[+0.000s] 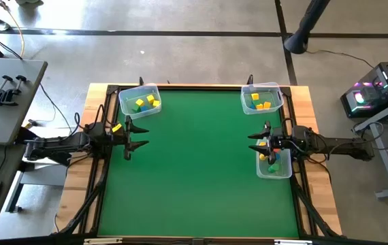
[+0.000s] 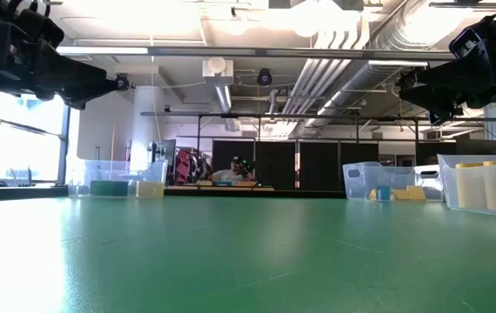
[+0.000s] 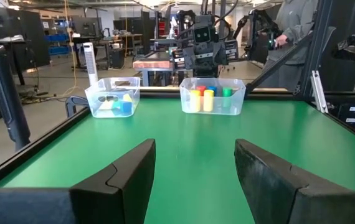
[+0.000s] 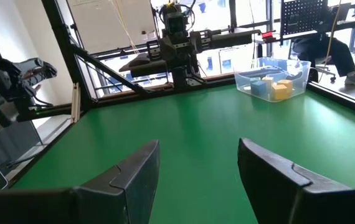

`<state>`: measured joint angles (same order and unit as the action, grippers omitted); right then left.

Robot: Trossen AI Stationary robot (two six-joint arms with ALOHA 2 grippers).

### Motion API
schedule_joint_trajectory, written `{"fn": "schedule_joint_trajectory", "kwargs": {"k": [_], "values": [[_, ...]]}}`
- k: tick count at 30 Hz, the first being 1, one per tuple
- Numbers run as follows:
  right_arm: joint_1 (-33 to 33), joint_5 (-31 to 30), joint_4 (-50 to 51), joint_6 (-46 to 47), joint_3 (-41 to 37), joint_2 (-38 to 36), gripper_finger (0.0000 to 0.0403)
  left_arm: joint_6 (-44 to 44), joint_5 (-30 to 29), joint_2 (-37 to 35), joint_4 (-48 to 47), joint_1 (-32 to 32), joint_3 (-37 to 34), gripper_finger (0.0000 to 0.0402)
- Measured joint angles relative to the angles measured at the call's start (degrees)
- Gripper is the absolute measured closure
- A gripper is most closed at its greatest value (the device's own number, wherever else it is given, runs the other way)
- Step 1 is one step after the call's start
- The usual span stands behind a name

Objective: Sort blocks by size
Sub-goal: Return to Home Position

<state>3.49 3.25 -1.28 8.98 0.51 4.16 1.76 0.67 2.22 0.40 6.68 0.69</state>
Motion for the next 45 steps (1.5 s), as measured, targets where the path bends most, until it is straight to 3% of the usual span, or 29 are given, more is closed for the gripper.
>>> {"fn": "schedule_joint_trajectory", "kwargs": {"k": [10, 45], "values": [[0.0, 0.0, 0.0, 0.0, 0.0, -0.02, 0.0195, -0.02, -0.08, 0.0, 0.0, -4.09, 0.0, 0.0198], [0.0, 0.0, 0.01, 0.0, 0.0, -0.02, 0.0195, -0.05, -0.04, 0.0, 0.0, -4.09, 0.0, 0.0198]]}}
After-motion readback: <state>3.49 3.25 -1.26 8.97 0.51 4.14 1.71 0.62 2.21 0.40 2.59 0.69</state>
